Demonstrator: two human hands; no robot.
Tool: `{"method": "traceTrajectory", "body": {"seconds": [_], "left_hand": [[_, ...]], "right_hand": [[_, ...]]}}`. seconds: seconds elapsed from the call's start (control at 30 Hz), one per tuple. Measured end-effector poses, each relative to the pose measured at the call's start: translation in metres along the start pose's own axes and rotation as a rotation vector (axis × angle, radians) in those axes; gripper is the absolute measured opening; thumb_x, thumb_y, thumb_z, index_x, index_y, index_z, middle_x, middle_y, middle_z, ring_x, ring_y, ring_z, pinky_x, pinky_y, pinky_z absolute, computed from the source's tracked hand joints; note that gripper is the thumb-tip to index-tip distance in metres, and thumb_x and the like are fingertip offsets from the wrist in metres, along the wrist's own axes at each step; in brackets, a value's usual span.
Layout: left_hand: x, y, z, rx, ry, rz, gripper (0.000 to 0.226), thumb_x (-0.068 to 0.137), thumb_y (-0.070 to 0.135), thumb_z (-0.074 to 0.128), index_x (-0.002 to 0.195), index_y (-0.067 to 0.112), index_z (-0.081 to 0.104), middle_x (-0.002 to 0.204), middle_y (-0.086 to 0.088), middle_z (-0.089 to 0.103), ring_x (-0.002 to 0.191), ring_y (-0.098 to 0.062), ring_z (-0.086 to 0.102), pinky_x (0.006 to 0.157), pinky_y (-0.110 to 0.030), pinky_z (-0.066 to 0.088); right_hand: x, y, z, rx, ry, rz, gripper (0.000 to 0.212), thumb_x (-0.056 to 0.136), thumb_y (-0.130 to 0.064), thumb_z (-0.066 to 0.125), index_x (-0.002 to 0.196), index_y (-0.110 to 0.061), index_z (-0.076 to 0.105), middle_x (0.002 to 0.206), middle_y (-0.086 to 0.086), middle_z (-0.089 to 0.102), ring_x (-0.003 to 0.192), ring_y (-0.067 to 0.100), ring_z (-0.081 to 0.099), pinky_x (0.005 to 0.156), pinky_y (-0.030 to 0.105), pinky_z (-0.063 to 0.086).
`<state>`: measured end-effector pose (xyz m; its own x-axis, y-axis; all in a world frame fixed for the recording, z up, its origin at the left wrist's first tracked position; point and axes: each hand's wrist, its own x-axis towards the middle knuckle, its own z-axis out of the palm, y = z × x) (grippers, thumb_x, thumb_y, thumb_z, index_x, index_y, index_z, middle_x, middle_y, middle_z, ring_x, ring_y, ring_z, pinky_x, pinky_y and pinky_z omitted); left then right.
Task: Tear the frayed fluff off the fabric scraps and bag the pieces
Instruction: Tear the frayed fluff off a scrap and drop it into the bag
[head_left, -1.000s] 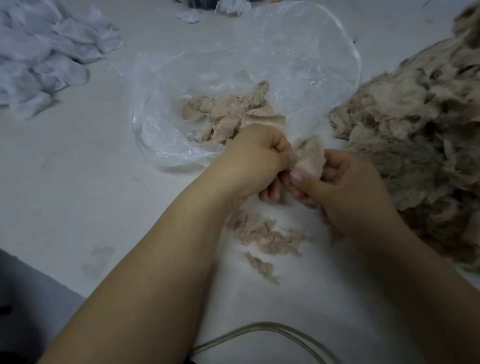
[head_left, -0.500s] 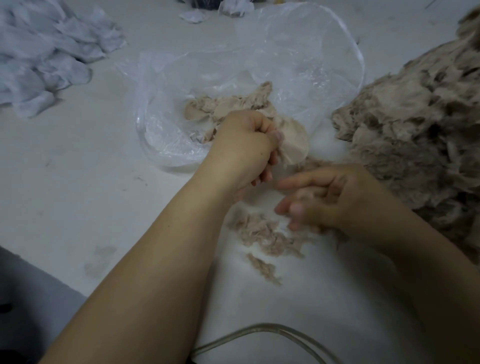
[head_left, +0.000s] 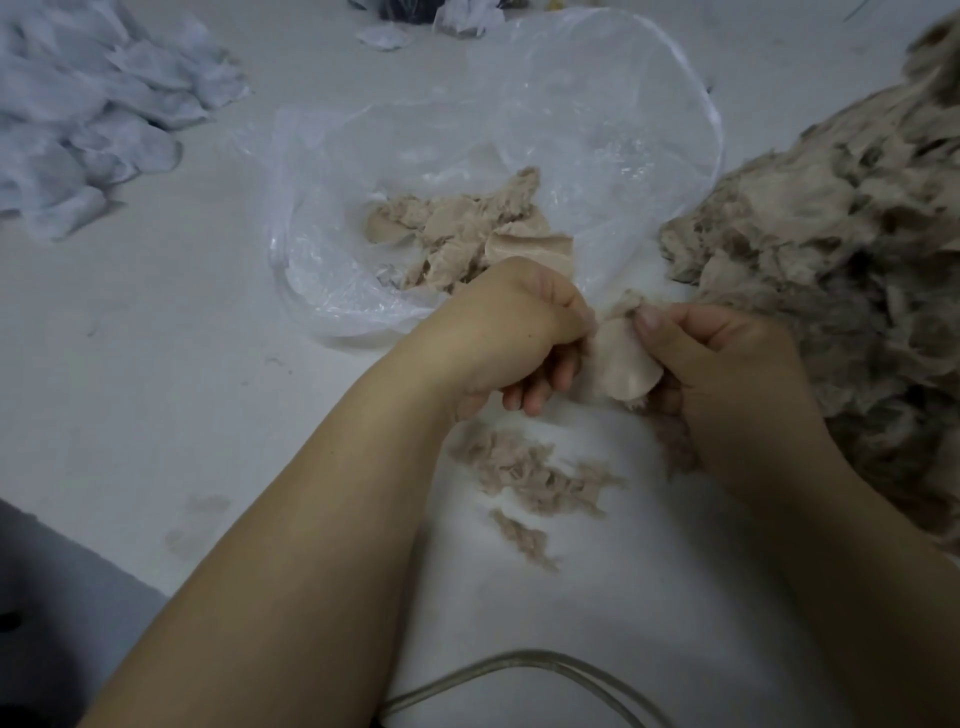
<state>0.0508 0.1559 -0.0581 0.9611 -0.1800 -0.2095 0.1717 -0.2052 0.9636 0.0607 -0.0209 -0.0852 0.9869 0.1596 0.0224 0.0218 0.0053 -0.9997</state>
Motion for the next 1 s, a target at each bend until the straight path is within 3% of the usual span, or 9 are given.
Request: {"method": "traceTrajectory", "body": {"seconds": [0.07, 0.13, 0.23, 0.37, 0.57, 0.77, 0.83, 0.9, 1.0], "left_hand": [[0.0002, 0.0005, 0.0014, 0.03, -0.029, 0.0, 0.037, 0.099, 0.033, 0.056, 0.076, 0.004, 0.062, 0.054, -0.01, 0.06, 0.035, -0.021, 0.046, 0.035, -0.021, 0.034], [-0.0012, 0.0007, 0.0029, 0.115, -0.078, 0.018, 0.046, 0.09, 0.042, 0.067, 0.08, -0.003, 0.064, 0.057, -0.01, 0.065, 0.037, -0.019, 0.05, 0.036, -0.022, 0.037], [-0.0017, -0.0009, 0.0035, 0.196, -0.094, 0.019, 0.033, 0.089, 0.022, 0.072, 0.08, -0.008, 0.061, 0.054, -0.008, 0.065, 0.035, -0.016, 0.05, 0.036, -0.021, 0.038], [-0.0023, -0.0017, 0.004, 0.239, -0.136, -0.019, 0.021, 0.09, 0.014, 0.07, 0.081, -0.003, 0.064, 0.053, -0.008, 0.064, 0.036, -0.017, 0.051, 0.039, -0.022, 0.04], [-0.0022, 0.0008, 0.0002, 0.211, -0.151, -0.013, 0.017, 0.089, 0.009, 0.071, 0.073, 0.007, 0.066, 0.049, -0.007, 0.06, 0.032, -0.014, 0.048, 0.036, -0.022, 0.038], [-0.0022, -0.0005, -0.0041, 0.068, -0.108, -0.004, 0.021, 0.089, 0.003, 0.068, 0.068, 0.004, 0.064, 0.047, -0.011, 0.056, 0.029, -0.016, 0.045, 0.033, -0.019, 0.035], [-0.0024, -0.0001, -0.0038, 0.041, -0.084, 0.013, 0.029, 0.091, 0.005, 0.067, 0.063, 0.006, 0.062, 0.047, -0.01, 0.055, 0.029, -0.016, 0.045, 0.033, -0.019, 0.034], [-0.0014, 0.0, -0.0015, 0.003, -0.007, 0.025, 0.03, 0.093, 0.006, 0.064, 0.063, 0.004, 0.06, 0.045, -0.009, 0.054, 0.028, -0.016, 0.044, 0.032, -0.019, 0.032], [0.0041, 0.0011, -0.0004, -0.291, 0.268, 0.086, 0.023, 0.098, 0.004, 0.055, 0.076, 0.001, 0.059, 0.049, -0.009, 0.059, 0.032, -0.018, 0.051, 0.033, -0.022, 0.037]], "right_hand": [[-0.0004, -0.0004, -0.0007, 0.02, -0.004, 0.031, 0.018, 0.093, -0.022, 0.065, 0.085, -0.015, 0.079, 0.084, 0.013, 0.076, 0.079, 0.03, 0.074, 0.067, 0.039, 0.061], [-0.0003, 0.0006, -0.0012, -0.017, 0.005, 0.02, 0.019, 0.094, -0.024, 0.065, 0.082, -0.017, 0.079, 0.079, 0.013, 0.075, 0.074, 0.031, 0.074, 0.064, 0.041, 0.06], [-0.0007, -0.0002, -0.0008, -0.05, -0.005, -0.005, 0.022, 0.095, -0.021, 0.063, 0.078, -0.021, 0.078, 0.074, 0.007, 0.075, 0.067, 0.02, 0.072, 0.057, 0.029, 0.057], [-0.0023, -0.0016, 0.0004, -0.119, -0.059, -0.06, 0.005, 0.088, -0.019, 0.072, 0.09, -0.023, 0.074, 0.08, 0.003, 0.076, 0.069, 0.015, 0.072, 0.055, 0.025, 0.055], [0.0018, 0.0033, -0.0033, -0.037, 0.136, 0.014, 0.007, 0.081, -0.03, 0.077, 0.078, -0.024, 0.078, 0.073, 0.007, 0.075, 0.065, 0.021, 0.069, 0.06, 0.035, 0.057], [0.0047, 0.0049, -0.0054, -0.019, 0.173, 0.044, 0.033, 0.085, -0.052, 0.064, 0.085, -0.022, 0.079, 0.079, 0.014, 0.075, 0.075, 0.036, 0.072, 0.066, 0.049, 0.061], [0.0034, 0.0009, -0.0048, 0.036, 0.031, 0.084, 0.037, 0.081, -0.059, 0.065, 0.084, -0.025, 0.079, 0.079, 0.009, 0.076, 0.071, 0.024, 0.074, 0.059, 0.035, 0.06], [0.0021, 0.0025, -0.0032, -0.051, -0.061, 0.045, 0.024, 0.081, -0.046, 0.073, 0.081, -0.022, 0.078, 0.072, 0.004, 0.075, 0.06, 0.011, 0.069, 0.052, 0.021, 0.052], [0.005, 0.0055, -0.0081, -0.304, 0.089, -0.099, 0.011, 0.089, -0.026, 0.07, 0.078, -0.024, 0.07, 0.066, -0.009, 0.071, 0.051, 0.001, 0.062, 0.048, 0.014, 0.048]]}}
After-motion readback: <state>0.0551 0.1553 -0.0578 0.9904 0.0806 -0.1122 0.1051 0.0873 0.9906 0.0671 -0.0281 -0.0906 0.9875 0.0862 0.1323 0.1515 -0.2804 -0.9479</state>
